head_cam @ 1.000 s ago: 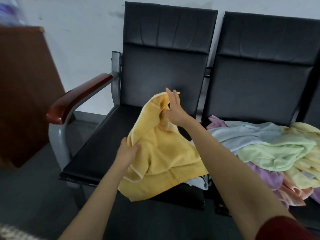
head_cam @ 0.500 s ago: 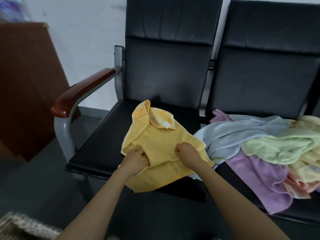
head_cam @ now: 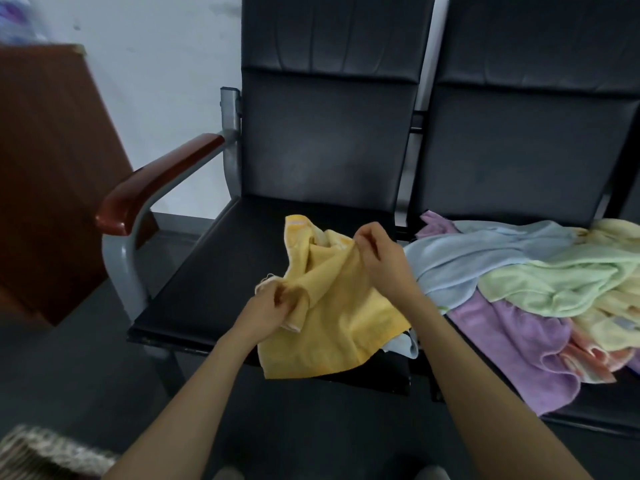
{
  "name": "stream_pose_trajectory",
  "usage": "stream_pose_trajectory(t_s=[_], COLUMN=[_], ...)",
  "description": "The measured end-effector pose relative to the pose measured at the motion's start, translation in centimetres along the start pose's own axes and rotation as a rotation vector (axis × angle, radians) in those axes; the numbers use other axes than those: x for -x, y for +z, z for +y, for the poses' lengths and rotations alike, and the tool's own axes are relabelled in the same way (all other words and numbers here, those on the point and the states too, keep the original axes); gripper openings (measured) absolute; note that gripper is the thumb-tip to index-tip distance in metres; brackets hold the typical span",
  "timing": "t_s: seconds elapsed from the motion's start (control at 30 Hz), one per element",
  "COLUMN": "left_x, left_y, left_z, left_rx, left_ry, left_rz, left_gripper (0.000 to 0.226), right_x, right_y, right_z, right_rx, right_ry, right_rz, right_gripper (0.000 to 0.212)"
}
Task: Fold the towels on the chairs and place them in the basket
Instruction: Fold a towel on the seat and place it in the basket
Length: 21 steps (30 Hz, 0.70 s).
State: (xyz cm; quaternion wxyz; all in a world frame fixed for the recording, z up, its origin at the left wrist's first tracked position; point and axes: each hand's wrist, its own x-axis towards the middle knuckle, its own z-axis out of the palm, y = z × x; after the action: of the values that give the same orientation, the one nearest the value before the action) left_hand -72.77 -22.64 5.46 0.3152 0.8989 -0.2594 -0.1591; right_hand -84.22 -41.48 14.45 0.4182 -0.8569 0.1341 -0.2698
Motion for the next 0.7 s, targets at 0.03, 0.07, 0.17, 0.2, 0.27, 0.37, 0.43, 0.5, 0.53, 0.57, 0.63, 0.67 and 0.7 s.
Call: stream_pose_trajectory(t_s=[0.03,0.07,0.17,0.2,0.27,0.37,0.43,0.5,0.53,0.57,0.63,0.67,0.7], left_x=[-0.1,-0.2,-0.1,0.1,0.6,1.3,1.3,0.2,-0.7,-1.8,-4.5,-5.8,-7.0], left_y=[-0.1,-0.2,-0.9,-1.0,-0.8,0.2,0.7,0.8,0.7,0.5,0.2,0.0,0.0], left_z=[-0.3,-0.7,-1.0,-0.8,0.1,1.4,2.6,4.1,4.8,5.3,6.2,6.5,6.7], left_rx=[-0.060,-0.115,-0.234,-0.282,-0.368,-0.229,-0.113,-0.038,-0.013,-0.016,-0.076,-0.098,-0.107], left_ry=[0.018,0.022,-0.062,-0.090,-0.079,0.058,0.142,0.155,0.130,0.100,0.073,0.084,0.104], left_rz=[-0.023,-0.024,0.004,0.005,0.056,0.203,0.230,0.203,0.172,0.139,0.084,0.067,0.051], left_gripper=[0.031,0.033,0.039,0.040,0.037,0.029,0.030,0.030,0.032,0.034,0.039,0.039,0.040], right_x=[-0.2,-0.3,-0.2,0.0,0.7,1.4,1.1,0.4,0.0,-0.4,-1.3,-1.9,-2.7], right_y=[-0.9,-1.6,-2.3,-2.0,-1.1,-0.1,0.3,0.4,0.5,0.6,0.8,0.8,0.7], right_z=[-0.1,-0.2,0.8,1.7,3.8,5.9,6.1,6.1,6.1,6.4,7.1,7.5,8.1], right_rx=[0.024,0.078,0.273,0.357,0.529,0.552,0.491,0.472,0.486,0.510,0.513,0.495,0.493], right_ry=[-0.002,0.020,0.230,0.284,0.334,0.368,0.375,0.350,0.342,0.347,0.389,0.416,0.423], right_rz=[-0.120,-0.264,-0.567,-0.583,-0.611,-0.565,-0.364,-0.173,-0.144,-0.148,-0.152,-0.132,-0.110], right_gripper=[0.011,0.011,0.013,0.018,0.029,0.027,0.027,0.046,0.054,0.060,0.064,0.061,0.054])
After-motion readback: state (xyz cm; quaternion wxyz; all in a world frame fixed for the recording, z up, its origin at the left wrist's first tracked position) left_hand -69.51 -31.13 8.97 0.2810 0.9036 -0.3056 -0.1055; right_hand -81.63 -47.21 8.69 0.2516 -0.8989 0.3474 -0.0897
